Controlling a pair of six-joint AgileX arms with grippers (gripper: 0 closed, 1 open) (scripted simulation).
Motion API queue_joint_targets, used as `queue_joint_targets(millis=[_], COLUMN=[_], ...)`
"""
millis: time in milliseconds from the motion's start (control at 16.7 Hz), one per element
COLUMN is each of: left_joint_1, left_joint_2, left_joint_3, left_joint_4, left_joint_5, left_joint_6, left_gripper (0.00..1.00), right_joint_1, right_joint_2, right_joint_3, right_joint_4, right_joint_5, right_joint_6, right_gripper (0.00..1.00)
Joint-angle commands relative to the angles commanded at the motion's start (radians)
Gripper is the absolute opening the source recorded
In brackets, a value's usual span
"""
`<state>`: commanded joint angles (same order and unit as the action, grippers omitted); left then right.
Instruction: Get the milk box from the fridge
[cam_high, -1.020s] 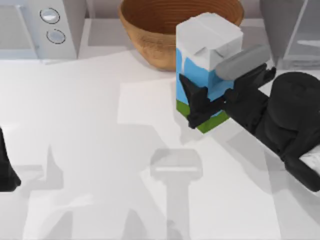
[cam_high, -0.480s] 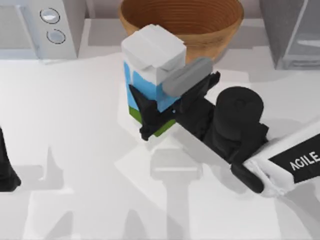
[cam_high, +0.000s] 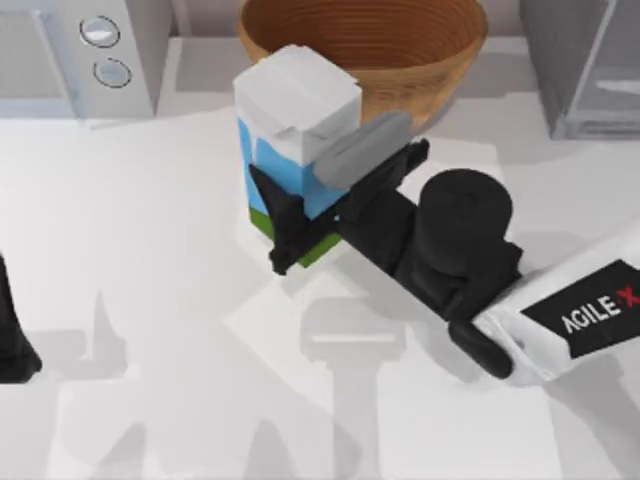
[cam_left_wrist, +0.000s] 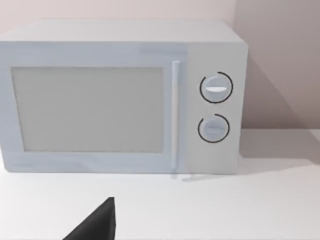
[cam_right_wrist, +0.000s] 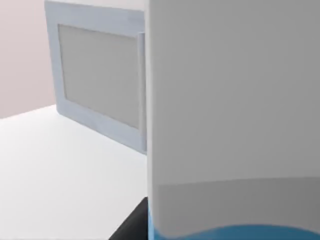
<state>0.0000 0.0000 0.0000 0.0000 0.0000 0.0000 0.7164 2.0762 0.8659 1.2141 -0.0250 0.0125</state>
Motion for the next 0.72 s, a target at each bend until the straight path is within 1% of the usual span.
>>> queue_joint_targets(millis=[480, 720], left_joint_1=[0.000, 0.000], left_joint_2=[0.000, 0.000], left_joint_3=[0.000, 0.000], left_joint_4=[0.000, 0.000], left_joint_5=[0.000, 0.000], left_joint_6=[0.000, 0.000], left_gripper=[1.00, 1.00], right_joint_1=[0.005, 0.005], right_joint_2=[0.172, 0.203], right_joint_3=[0.154, 0.198], right_joint_4=[-0.005, -0.001], right_joint_5=[0.007, 0.009], right_joint_6=[0.007, 0.000], right_gripper=[0.00, 0.00])
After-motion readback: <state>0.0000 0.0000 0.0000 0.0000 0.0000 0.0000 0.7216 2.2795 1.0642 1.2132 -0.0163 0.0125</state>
